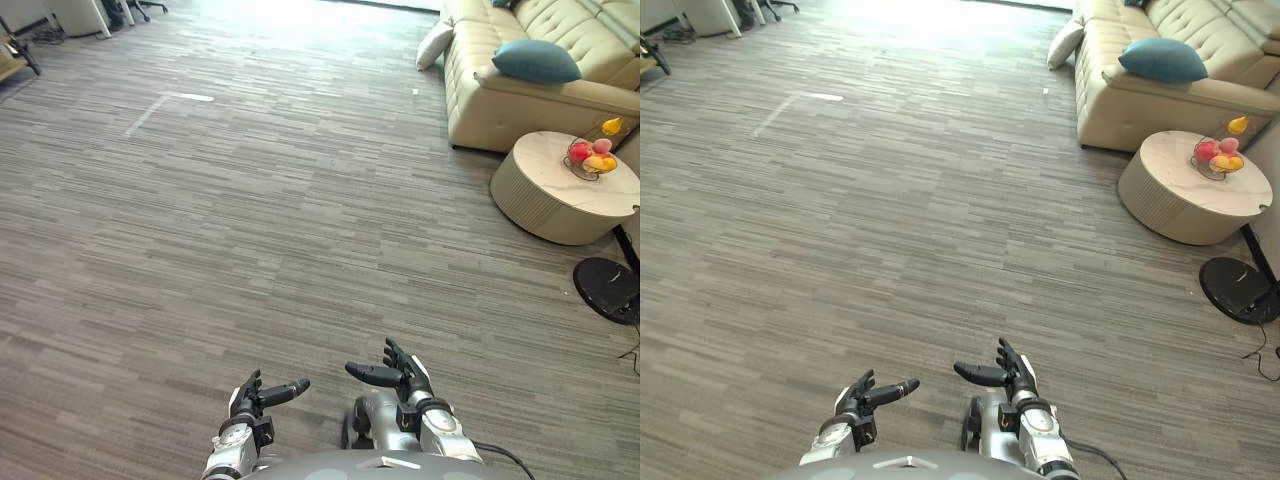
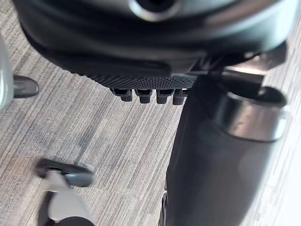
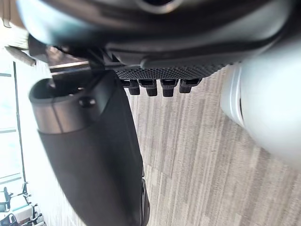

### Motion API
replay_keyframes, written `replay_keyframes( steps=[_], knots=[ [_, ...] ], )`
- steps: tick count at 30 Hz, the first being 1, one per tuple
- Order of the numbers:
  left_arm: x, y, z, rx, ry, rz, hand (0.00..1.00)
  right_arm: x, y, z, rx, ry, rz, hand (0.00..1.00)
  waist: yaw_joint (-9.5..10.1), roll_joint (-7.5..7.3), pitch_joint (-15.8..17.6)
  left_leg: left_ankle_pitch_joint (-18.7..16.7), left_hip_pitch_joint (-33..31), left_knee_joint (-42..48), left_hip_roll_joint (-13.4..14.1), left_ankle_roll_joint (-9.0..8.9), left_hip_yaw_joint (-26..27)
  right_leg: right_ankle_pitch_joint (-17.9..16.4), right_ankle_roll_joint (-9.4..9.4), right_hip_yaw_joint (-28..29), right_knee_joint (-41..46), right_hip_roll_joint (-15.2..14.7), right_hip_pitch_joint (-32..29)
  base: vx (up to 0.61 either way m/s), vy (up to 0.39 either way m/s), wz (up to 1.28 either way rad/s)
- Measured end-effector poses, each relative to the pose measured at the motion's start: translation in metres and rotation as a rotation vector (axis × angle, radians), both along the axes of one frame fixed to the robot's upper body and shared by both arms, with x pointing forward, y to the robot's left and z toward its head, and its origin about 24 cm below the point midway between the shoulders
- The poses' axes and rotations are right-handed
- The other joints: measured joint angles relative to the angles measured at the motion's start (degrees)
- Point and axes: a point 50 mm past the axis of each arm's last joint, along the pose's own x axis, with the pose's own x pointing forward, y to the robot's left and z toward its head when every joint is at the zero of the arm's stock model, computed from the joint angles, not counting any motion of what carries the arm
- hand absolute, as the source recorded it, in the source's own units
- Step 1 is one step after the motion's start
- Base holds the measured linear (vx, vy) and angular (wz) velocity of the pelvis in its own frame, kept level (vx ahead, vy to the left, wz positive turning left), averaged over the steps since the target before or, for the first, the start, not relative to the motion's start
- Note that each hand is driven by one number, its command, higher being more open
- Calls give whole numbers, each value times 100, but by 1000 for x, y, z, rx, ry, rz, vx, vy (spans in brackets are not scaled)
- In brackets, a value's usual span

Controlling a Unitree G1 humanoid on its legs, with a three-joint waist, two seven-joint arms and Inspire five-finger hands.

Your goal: Pick up cushions and gather them together orderly.

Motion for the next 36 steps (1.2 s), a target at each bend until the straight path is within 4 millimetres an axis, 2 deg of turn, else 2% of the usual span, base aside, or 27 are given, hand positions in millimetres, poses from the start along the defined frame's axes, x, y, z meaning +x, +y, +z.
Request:
replay_keyframes(
  steps=[1, 3, 5, 7, 11, 12, 13, 14, 16, 17, 18, 19, 20, 22, 23, 24, 25, 26, 27, 28, 29, 31, 32, 33, 34, 35, 36],
  knots=[
    [4, 2, 3, 3, -24, 8, 100, -4, 1, -2, 1, 15, 5, 100, 24, -5, 8, -126, -596, 1330, 242, -154, 34, -7, -5, -18, -367, 154, 491, 470, -149, -1],
    [9, 6, 7, 13, -56, 30, 100, -9, 3, -4, 6, 29, 1, 100, 65, -115, 5, -500, -1371, 1922, 479, 201, 525, -31, -8, 18, -1011, 253, 1334, 409, -113, -2],
    [14, 8, 10, 18, -81, 30, 100, -14, 1, -6, 10, 44, -23, 100, 165, -158, -5, -905, -1798, 1293, 504, 486, 989, -39, 38, 118, -1344, 249, 1729, 313, -46, -23],
    [17, 8, 13, 23, -100, 38, 100, -18, -1, -8, 8, 62, -37, 100, 298, -140, 7, -1123, -2118, -404, 297, 615, 1347, -79, 176, 337, -1625, 181, 2142, 382, 39, -50],
    [19, 9, 15, 24, -131, 47, 100, -24, -2, -9, 5, 76, -43, 100, 354, -114, -19, -681, -2403, -2428, -42, 560, 1191, -506, 484, 720, -1784, -43, 2611, 497, 205, -54],
    [19, 11, 15, 29, -131, 52, 100, -26, -1, -11, 8, 84, -45, 100, 396, -159, -59, -257, -2384, -2258, -60, 695, 1193, -747, 593, 876, -1660, -167, 2712, 533, 274, -68],
    [18, 11, 15, 29, -127, 54, 100, -30, 1, -12, 12, 95, -50, 100, 422, -195, -157, -143, -2399, -2091, -128, 793, 1236, -868, 669, 968, -1569, -284, 2740, 572, 282, -63],
    [17, 12, 14, 33, -121, 57, 100, -36, 3, -14, 19, 111, -55, 100, 437, -318, -280, -244, -2459, -1743, -189, 954, 1274, -978, 800, 1101, -1282, -439, 2675, 592, 281, -40],
    [15, 16, 13, 46, -111, 51, 100, -46, 5, -17, 29, 142, -62, 100, 437, -497, -433, -630, -2416, -1533, -364, 1024, 1370, -968, 831, 1183, -365, -699, 2306, 587, 293, -12],
    [15, 20, 13, 59, -103, 36, 100, -47, 6, -19, 31, 153, -59, 100, 415, -604, -467, -825, -2297, -1531, -487, 1048, 1400, -854, 986, 1256, 456, -828, 1976, 573, 297, 17],
    [13, 20, 11, 65, -82, 9, 100, -46, 5, -20, 29, 160, -51, 100, 363, -693, -451, -1016, -1990, -1636, -651, 1104, 1397, -335, 1234, 1284, 1649, -990, 1561, 578, 281, 22],
    [10, 22, 8, 74, -58, -2, 100, -44, 3, -20, 24, 162, -46, 100, 324, -665, -417, -1130, -1699, -1771, -727, 1124, 1396, 4, 1362, 1274, 2410, -1082, 1288, 717, 266, 13],
    [4, 27, 6, 90, -29, -8, 100, -42, -4, -19, 4, 157, -32, 100, 282, -613, -370, -1341, -992, -2086, -778, 1142, 1385, -138, 1104, 1089, 3353, -1118, 928, 607, 179, -3],
    [-2, 30, 3, 99, -4, -4, 100, -40, -10, -18, -17, 145, -27, 100, 259, -504, -344, -1421, -428, -2439, -750, 1109, 1360, -329, 812, 843, 3646, -987, 594, 532, 116, 4],
    [-4, 32, 2, 107, 8, -9, 100, -37, -15, -17, -35, 132, -20, 100, 191, -418, -292, -1428, -9, -2791, -696, 1109, 1291, -540, 518, 613, 3552, -828, 184, 685, 24, 33],
    [-6, 34, 1, 118, 19, -31, 100, -30, -20, -14, -51, 110, -18, 100, 119, -299, -217, -1409, 338, -3063, -579, 1077, 1265, -694, 397, 348, 2965, -598, -396, 688, -14, 31],
    [-6, 34, 1, 118, 20, -32, 100, -30, -21, -14, -51, 109, -18, 100, 118, -297, -215, -1409, 343, -3066, -577, 1076, 1265, -695, 396, 344, 2952, -594, -405, 681, -81, 30],
    [-10, 35, -1, 119, 40, -34, 100, -21, -22, -11, -58, 83, -15, 100, 32, -243, -168, -1407, 592, -3284, -486, 1074, 1256, -610, 471, 177, 1892, -455, -964, 600, -136, 33],
    [-13, 35, -2, 118, 51, -34, 100, -17, -20, -9, -55, 67, -14, 100, -25, -291, -135, -1408, 832, -3486, -508, 1074, 1224, -133, 693, 190, 646, -442, -1212, 607, -167, 50],
    [-15, 34, -3, 117, 55, -33, 100, -17, -20, -8, -51, 63, -19, 100, -50, -337, -98, -1411, 1016, -3616, -562, 1070, 1157, 635, 697, 200, 71, -450, -1186, 673, -224, 57],
    [-17, 34, -4, 114, 64, -32, 100, -16, -21, -8, -53, 62, -19, 100, -74, -254, -71, -1398, 1265, -3753, -438, 1072, 994, 1064, 236, 121, 43, -316, -981, 551, -187, 26],
    [-14, 29, -4, 96, 53, -28, 100, -9, -20, -6, -49, 44, -32, 100, 11, -167, 3, -1109, 1326, -3667, -494, 977, 669, 572, 196, 167, 583, -284, -1035, 644, -221, -2],
    [-14, 23, -4, 80, 52, -29, 100, -9, -20, -6, -49, 43, -33, 100, -37, -171, 0, -846, 1371, -3458, -473, 744, 577, 173, 103, 159, 895, -335, -990, 577, -223, 4],
    [-14, 22, -4, 77, 52, -29, 100, -11, -21, -6, -50, 46, -33, 100, -40, -154, -10, -804, 1360, -3357, -443, 680, 523, 79, 84, 147, 929, -327, -948, 618, -285, 26],
    [-12, 15, -4, 57, 43, -28, 100, -16, -25, -7, -60, 57, -41, 100, -44, -43, -62, -720, 851, -2078, -184, 485, 36, -237, 112, -1, 767, -180, -619, 481, -235, 28],
    [-10, 17, -3, 57, 35, -17, 100, -17, -25, -7, -60, 61, -41, 100, -43, -33, -51, -553, 538, -1381, -103, 209, -190, -286, 103, -52, 651, -122, -452, 553, -271, 36],
    [-6, 16, -1, 44, 14, 9, 100, -20, -26, -8, -61, 77, -42, 100, -26, -6, -45, -276, -160, 192, 31, -301, -502, -316, 82, -105, 350, 41, -88, 357, -165, 15]
  ],
)
